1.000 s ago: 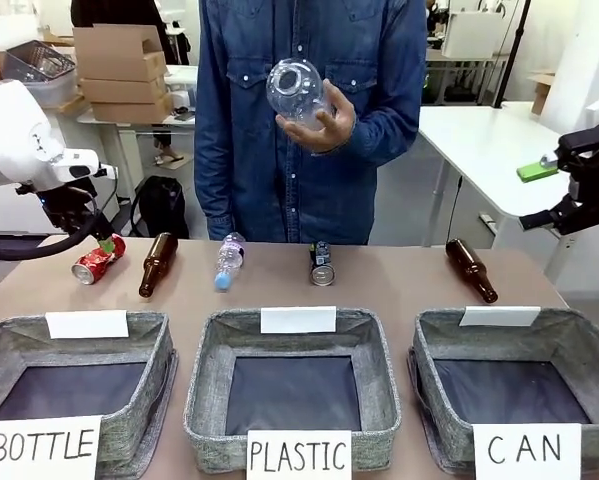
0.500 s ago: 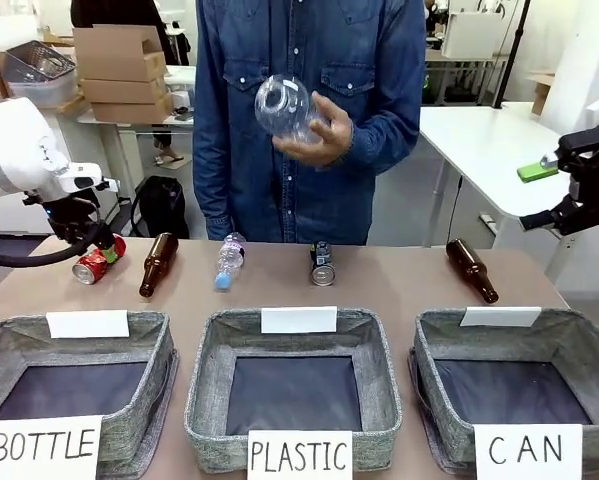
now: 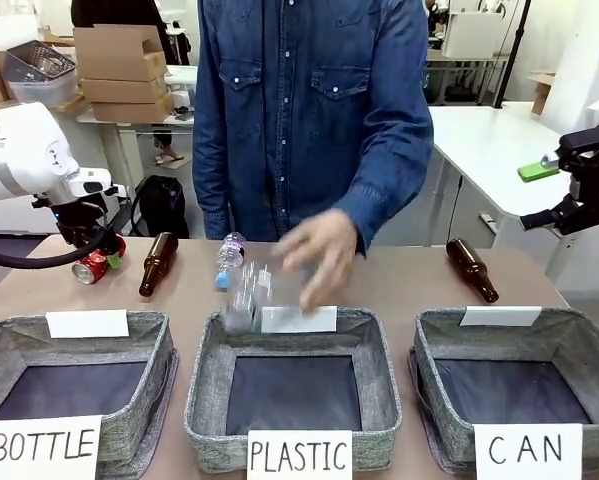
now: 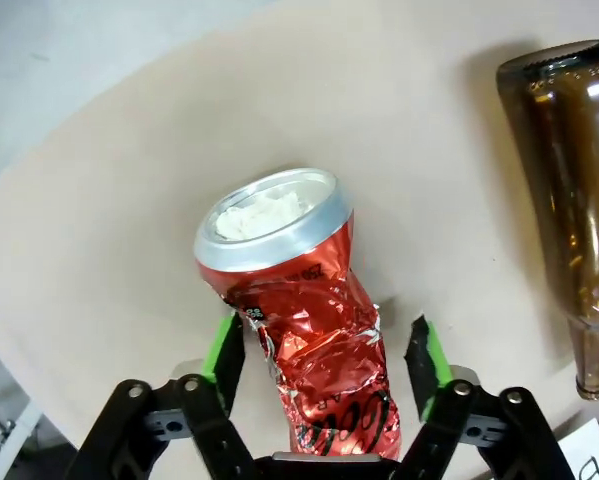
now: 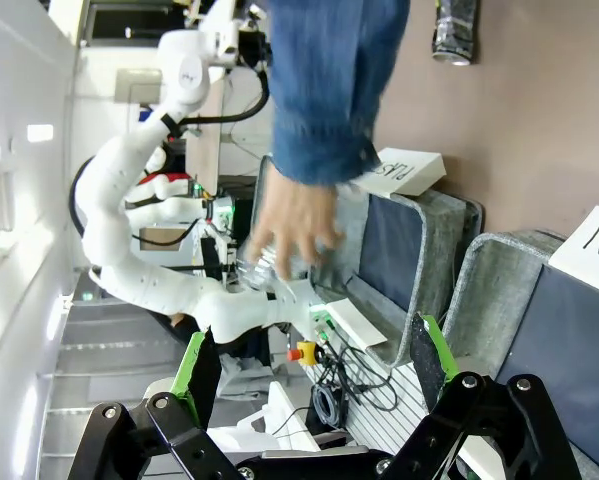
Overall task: Sort the can waste into the basket.
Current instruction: Pick up the can waste from the table and place it in the right Fabric basket.
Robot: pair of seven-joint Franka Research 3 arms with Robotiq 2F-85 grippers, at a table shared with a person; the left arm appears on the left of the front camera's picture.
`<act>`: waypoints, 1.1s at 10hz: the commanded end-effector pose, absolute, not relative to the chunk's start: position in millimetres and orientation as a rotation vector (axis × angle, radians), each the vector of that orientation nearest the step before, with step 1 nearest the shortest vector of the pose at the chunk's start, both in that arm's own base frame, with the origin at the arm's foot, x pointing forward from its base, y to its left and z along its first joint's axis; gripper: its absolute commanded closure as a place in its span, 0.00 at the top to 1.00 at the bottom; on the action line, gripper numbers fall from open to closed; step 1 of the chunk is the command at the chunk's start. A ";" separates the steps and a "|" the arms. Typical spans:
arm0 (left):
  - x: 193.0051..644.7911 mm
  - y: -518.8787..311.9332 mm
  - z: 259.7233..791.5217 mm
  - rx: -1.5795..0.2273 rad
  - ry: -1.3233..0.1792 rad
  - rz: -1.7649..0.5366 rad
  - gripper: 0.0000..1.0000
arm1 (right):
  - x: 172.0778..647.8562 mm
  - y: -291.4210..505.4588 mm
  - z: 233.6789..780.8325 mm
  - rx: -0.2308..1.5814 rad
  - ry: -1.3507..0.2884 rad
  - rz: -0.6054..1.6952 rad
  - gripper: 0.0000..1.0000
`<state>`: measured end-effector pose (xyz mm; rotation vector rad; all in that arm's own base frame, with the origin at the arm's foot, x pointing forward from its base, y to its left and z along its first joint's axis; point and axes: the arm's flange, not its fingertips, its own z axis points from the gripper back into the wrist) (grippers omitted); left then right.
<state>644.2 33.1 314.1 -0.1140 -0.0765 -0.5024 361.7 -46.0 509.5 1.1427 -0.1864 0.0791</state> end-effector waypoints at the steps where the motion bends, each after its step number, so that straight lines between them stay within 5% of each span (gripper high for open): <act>1: 648.7 30.4 313.1 -0.081 -0.051 -0.484 0.00 | 363.3 -46.4 510.8 1.147 -0.195 0.100 1.00; 3: 646.5 31.9 313.5 -0.063 -0.055 -0.471 0.00 | 363.3 -46.4 510.8 1.147 -0.195 0.100 1.00; 4: 645.6 32.3 313.3 -0.065 -0.053 -0.467 0.14 | 363.3 -46.4 510.8 1.147 -0.195 0.100 1.00; 6: 644.6 32.4 312.8 -0.066 -0.052 -0.464 0.00 | 363.3 -46.4 510.8 1.147 -0.195 0.100 1.00; 11: 607.1 28.2 368.9 -0.109 -0.111 -0.417 0.00 | 363.3 -46.4 510.8 1.147 -0.195 0.100 1.00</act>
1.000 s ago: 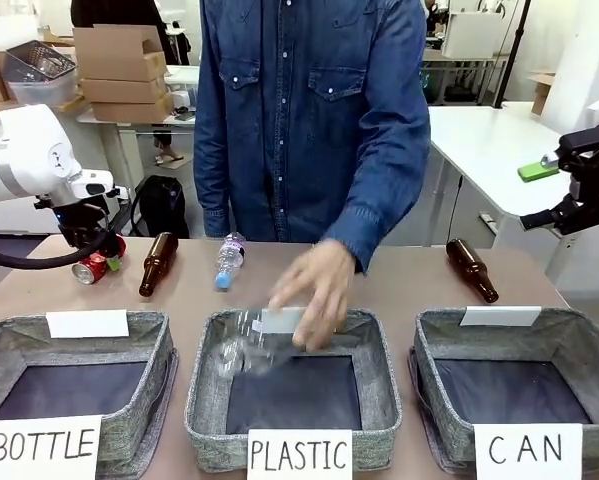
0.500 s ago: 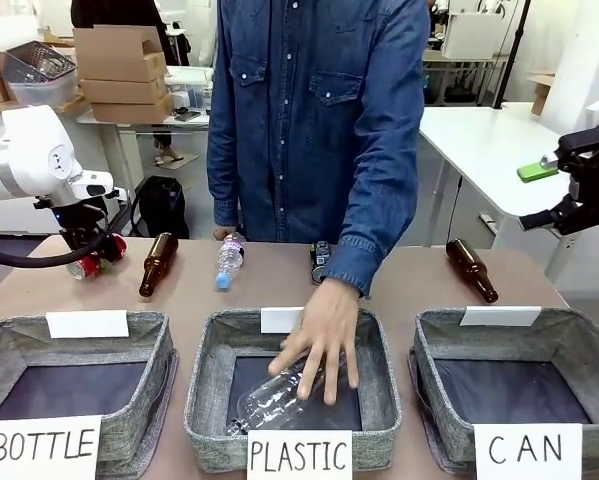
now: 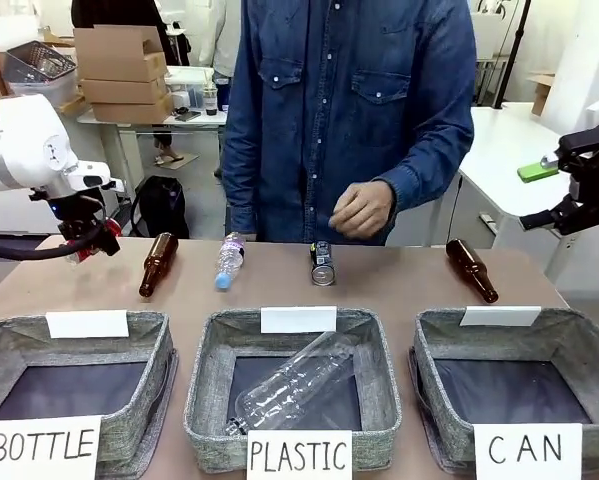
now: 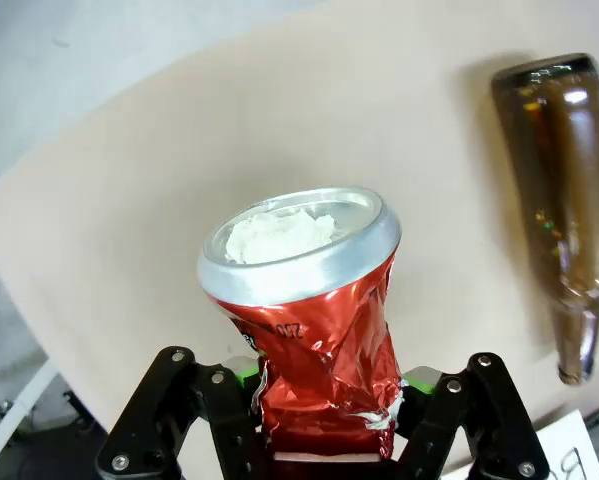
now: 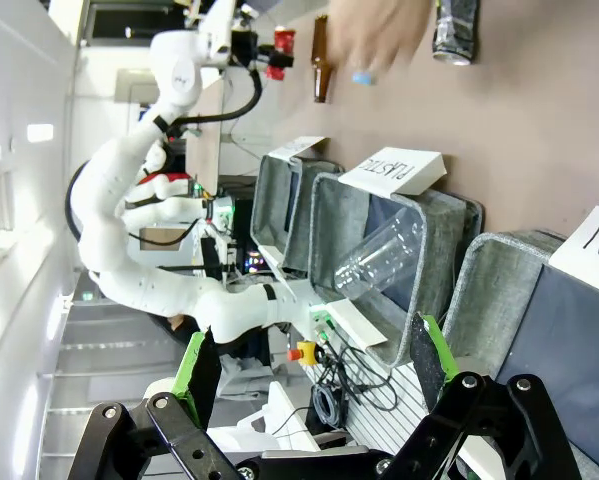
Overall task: Sort the can waste into the basket.
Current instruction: Pick up the can waste from the table and place it in the right Fabric basket.
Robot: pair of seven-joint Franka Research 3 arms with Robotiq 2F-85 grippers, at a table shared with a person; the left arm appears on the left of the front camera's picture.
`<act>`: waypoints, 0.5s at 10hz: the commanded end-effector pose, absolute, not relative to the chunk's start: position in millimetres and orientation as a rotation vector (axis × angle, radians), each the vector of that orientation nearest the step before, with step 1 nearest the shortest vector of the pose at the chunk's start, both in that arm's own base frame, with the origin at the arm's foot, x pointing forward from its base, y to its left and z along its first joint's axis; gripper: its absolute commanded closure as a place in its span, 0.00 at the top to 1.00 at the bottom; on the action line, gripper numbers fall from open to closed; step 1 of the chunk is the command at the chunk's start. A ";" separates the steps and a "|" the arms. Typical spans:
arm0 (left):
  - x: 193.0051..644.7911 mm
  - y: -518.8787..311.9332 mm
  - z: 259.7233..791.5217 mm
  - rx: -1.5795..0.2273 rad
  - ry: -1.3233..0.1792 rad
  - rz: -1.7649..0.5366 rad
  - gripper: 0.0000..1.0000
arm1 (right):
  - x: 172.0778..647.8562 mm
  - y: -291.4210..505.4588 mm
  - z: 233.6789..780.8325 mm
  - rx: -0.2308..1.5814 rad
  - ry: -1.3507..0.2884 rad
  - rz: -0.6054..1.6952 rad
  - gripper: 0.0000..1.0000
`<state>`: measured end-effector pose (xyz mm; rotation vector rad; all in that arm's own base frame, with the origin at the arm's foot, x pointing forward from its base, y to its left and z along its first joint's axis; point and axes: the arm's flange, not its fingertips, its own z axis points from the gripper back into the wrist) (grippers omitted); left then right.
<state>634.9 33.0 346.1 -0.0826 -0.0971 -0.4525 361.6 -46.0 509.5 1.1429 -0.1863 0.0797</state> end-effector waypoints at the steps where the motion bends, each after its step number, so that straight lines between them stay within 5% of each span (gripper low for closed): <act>1: 577.4 20.2 401.9 -0.188 -0.102 -0.456 0.00 | 363.3 -46.4 510.8 1.147 -0.195 0.100 1.00; 5: 385.4 -24.4 502.0 -0.322 -0.175 -0.971 0.00 | 363.3 -46.4 510.8 1.147 -0.195 0.100 1.00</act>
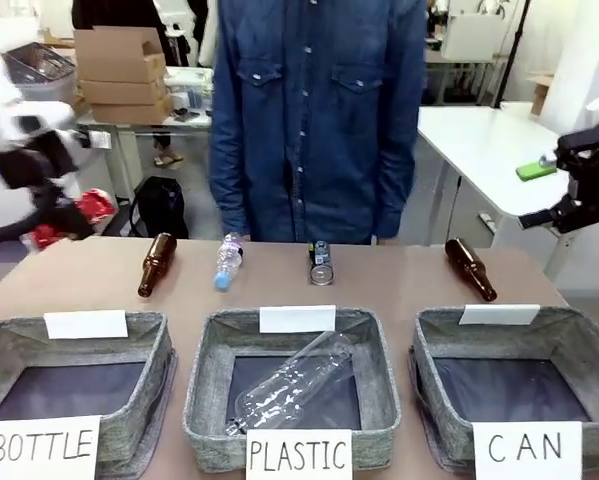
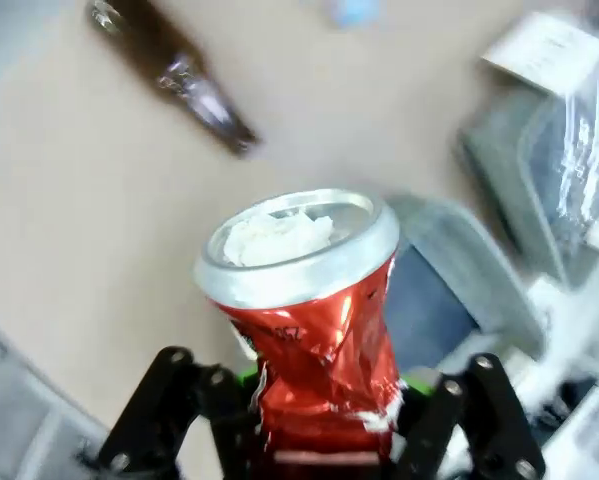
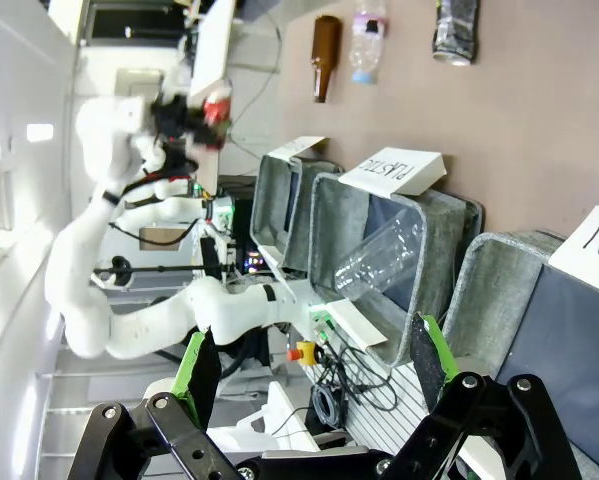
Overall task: Sort the can waste into the basket.
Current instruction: Pick up the can waste from the table and place it in the right Fabric basket.
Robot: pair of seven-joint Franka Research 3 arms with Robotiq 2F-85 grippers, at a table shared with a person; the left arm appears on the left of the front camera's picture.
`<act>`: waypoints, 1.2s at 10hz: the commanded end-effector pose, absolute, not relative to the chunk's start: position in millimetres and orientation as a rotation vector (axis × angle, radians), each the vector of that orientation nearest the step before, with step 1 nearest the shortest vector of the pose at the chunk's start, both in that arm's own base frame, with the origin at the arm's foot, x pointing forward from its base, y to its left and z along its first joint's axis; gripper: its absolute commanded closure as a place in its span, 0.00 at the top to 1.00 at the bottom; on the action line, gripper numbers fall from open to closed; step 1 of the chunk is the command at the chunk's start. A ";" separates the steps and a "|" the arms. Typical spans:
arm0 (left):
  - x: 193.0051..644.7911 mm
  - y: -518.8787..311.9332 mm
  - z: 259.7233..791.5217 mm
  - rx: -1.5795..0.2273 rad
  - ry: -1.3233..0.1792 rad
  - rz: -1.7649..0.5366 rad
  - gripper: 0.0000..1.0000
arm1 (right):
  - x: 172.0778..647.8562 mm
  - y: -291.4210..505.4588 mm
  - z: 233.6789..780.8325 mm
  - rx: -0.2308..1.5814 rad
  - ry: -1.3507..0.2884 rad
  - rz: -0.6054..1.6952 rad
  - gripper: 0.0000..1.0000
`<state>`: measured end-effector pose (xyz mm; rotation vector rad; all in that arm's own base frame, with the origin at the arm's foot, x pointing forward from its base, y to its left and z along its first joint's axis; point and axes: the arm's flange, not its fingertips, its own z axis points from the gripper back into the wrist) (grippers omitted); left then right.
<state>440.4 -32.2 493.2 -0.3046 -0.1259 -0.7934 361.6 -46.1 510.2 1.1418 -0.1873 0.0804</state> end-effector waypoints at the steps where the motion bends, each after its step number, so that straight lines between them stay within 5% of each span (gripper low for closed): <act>1: 350.5 -28.3 503.2 -0.266 -0.226 -1.135 0.00 | 363.3 -46.4 510.8 1.147 -0.195 0.100 1.00; 3: 325.9 -27.2 496.7 -0.227 -0.370 -1.272 0.00 | 363.3 -46.4 510.8 1.147 -0.195 0.100 1.00; 4: 349.0 -43.3 510.0 -0.262 -0.197 -1.126 0.00 | 363.3 -46.4 510.8 1.147 -0.195 0.100 1.00; 9: 345.1 -43.1 502.5 -0.258 -0.208 -1.141 0.00 | 361.7 -45.8 509.8 1.142 -0.186 0.081 1.00; 12: 342.1 -268.6 529.0 -0.225 -0.298 -1.568 0.00 | 320.4 -113.6 543.3 0.987 -0.205 0.130 1.00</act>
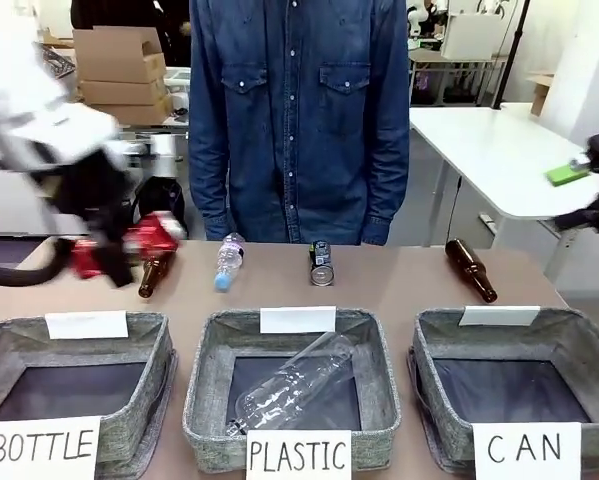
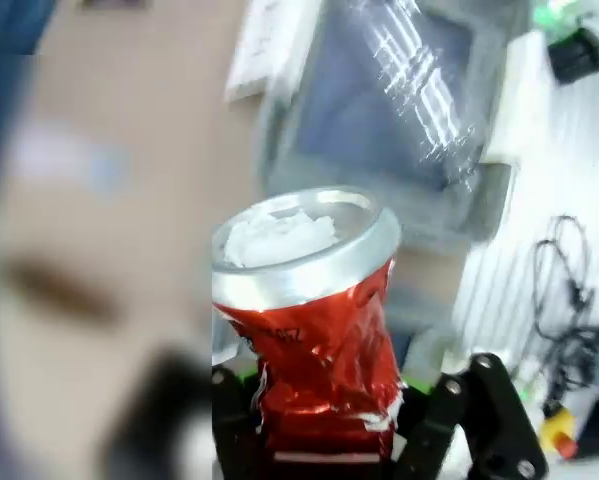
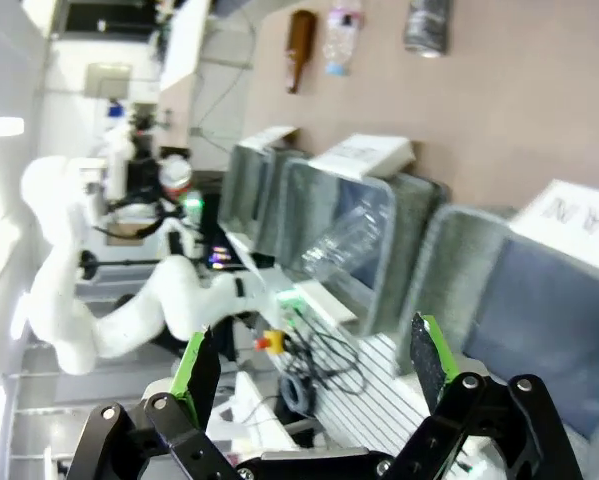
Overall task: Sort the can waste into the basket.
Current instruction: Pick up the can waste from the table and place it in the right Fabric basket.
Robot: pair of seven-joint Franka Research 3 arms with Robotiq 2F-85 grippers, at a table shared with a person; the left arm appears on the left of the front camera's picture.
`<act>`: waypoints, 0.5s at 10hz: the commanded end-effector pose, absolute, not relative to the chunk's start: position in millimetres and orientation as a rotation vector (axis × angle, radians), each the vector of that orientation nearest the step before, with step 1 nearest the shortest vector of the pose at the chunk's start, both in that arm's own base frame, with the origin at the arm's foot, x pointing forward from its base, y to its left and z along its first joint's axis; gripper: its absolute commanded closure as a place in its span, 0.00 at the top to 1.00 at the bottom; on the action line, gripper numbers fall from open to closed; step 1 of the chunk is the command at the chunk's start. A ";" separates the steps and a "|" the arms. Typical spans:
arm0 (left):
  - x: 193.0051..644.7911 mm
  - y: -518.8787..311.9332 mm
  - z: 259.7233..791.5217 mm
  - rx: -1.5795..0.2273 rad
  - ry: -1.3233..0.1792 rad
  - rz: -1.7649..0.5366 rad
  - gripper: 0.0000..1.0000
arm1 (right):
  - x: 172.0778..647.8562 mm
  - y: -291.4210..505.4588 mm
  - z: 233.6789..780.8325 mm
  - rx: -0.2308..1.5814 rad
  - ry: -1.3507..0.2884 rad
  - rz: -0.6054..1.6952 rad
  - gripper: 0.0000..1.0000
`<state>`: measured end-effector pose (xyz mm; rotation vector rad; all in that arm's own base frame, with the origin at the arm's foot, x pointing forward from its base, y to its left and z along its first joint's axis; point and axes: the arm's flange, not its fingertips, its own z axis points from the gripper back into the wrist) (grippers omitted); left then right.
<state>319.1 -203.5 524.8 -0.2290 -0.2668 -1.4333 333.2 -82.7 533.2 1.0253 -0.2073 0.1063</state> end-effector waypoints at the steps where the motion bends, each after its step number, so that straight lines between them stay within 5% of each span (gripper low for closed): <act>1: 336.8 -344.5 528.4 -0.214 -0.315 -1.709 0.00 | 305.8 -157.8 542.5 0.931 -0.229 0.072 1.00; 5: 291.5 -560.8 500.3 -0.219 -0.286 -2.088 0.00 | 237.2 -264.6 512.9 0.905 -0.370 -0.016 1.00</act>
